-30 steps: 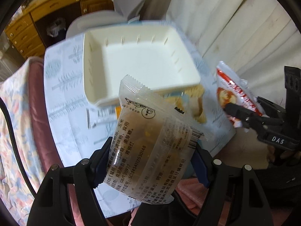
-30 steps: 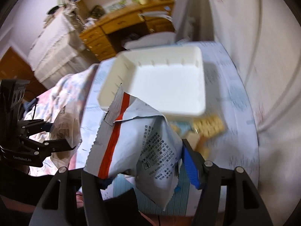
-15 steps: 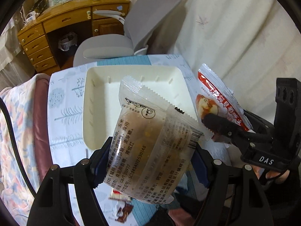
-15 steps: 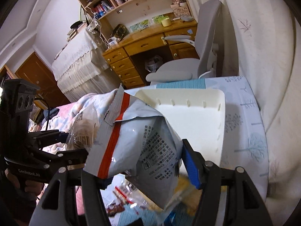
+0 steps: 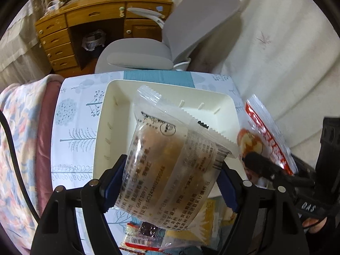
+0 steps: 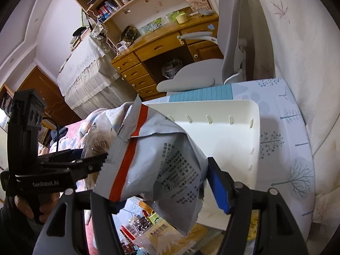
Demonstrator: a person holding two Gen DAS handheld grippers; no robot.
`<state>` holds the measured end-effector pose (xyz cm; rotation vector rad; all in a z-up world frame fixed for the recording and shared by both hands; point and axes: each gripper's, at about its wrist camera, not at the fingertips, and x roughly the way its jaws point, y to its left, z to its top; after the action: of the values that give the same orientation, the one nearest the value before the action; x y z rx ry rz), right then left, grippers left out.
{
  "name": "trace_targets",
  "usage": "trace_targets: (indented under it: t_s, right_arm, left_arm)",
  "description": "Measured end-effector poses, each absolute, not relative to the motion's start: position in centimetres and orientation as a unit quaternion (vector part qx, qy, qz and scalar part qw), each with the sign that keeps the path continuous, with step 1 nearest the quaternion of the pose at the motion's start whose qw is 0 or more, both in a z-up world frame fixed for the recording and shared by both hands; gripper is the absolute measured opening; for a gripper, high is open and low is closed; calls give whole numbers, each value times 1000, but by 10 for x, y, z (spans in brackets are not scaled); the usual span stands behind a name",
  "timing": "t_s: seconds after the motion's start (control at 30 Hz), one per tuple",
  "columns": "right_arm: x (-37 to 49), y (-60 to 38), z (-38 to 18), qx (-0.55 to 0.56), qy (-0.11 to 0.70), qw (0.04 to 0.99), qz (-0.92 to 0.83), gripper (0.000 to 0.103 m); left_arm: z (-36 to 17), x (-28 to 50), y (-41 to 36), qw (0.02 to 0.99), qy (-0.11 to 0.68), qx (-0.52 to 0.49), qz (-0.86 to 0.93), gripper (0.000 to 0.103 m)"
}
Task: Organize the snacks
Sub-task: 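Carry both bags over the white tray and open both tools to drop them, then withdraw both tools from the tray back toward the remaining snacks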
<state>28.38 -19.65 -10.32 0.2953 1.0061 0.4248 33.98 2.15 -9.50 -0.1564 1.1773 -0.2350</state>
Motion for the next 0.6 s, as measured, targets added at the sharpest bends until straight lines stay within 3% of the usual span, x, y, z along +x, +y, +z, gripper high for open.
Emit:
trace_targets:
  t_s: [0.07, 0.13, 0.2, 0.6]
  right_arm:
    - [286, -197, -106, 144, 481, 842, 199, 74]
    - [286, -199, -107, 153, 481, 842, 192, 85]
    - [286, -202, -107, 161, 481, 840, 194, 86]
    - [255, -186, -91, 154, 481, 844, 179, 87]
  left_arm:
    - [-96, 342, 24, 820, 556, -81, -106, 83]
    - [-94, 341, 26, 822, 551, -90, -111, 90]
    - [-88, 340, 28, 826, 545, -93, -108, 96]
    - [-68, 295, 61, 828, 542, -110, -95, 97]
